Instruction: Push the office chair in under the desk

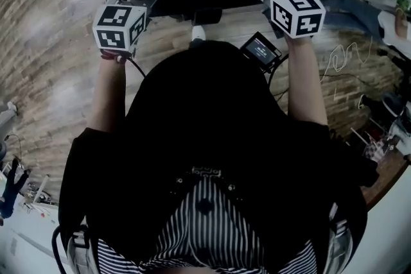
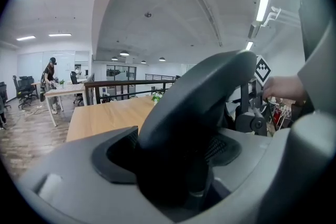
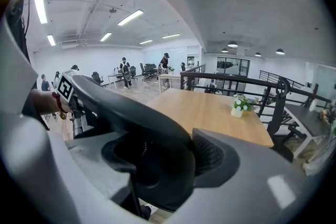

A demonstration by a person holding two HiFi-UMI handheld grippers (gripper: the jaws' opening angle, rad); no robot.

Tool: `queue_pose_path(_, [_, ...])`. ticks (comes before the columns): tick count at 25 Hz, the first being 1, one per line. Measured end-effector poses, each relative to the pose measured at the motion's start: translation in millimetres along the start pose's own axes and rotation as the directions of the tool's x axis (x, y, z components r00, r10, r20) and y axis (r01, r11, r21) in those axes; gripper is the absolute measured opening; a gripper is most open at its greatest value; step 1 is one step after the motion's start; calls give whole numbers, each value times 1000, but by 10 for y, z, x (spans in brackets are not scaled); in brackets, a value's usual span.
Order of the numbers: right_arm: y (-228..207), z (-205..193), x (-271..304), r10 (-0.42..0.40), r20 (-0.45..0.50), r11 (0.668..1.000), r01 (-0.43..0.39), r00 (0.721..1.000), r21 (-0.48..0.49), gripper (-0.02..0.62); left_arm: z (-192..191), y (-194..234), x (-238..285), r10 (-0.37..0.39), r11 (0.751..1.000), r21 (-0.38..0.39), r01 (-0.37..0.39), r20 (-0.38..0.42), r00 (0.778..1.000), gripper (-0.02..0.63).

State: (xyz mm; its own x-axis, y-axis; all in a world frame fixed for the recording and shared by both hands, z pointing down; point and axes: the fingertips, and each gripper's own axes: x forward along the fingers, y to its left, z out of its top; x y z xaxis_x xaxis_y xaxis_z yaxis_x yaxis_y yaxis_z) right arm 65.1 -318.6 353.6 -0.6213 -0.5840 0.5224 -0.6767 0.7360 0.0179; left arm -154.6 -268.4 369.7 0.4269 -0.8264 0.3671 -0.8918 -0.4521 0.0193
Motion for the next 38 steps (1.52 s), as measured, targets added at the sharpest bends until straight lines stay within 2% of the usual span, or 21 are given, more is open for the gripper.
queue_pose_path(6, [-279,222,437,51,10,998,-50,999,-35,263,107,391,361,-16,999,-44,15,-7,1000,365])
queue_pose_path(18, [-1103,560,1068,139,-1,985,-138,990,-100,232,459,864,1192,90,991,-100,-87,24,996,380])
queue_pose_path(24, [-1256,787,1345,171,2,983,-171,985,-64,227,597,1180,1376,101,987,-129,-96,31,994,387])
queue_pose_path(29, [-1248,834,1544,169,3,984,-169,986,-59,226,575,1369,1417,101,986,-139,-94,47,994,388])
queue_pose_path(38, [-1523,1086,2000,139,13,990,-139,990,-27,222,735,1825,1774,81,986,-152,-71,62,995,391])
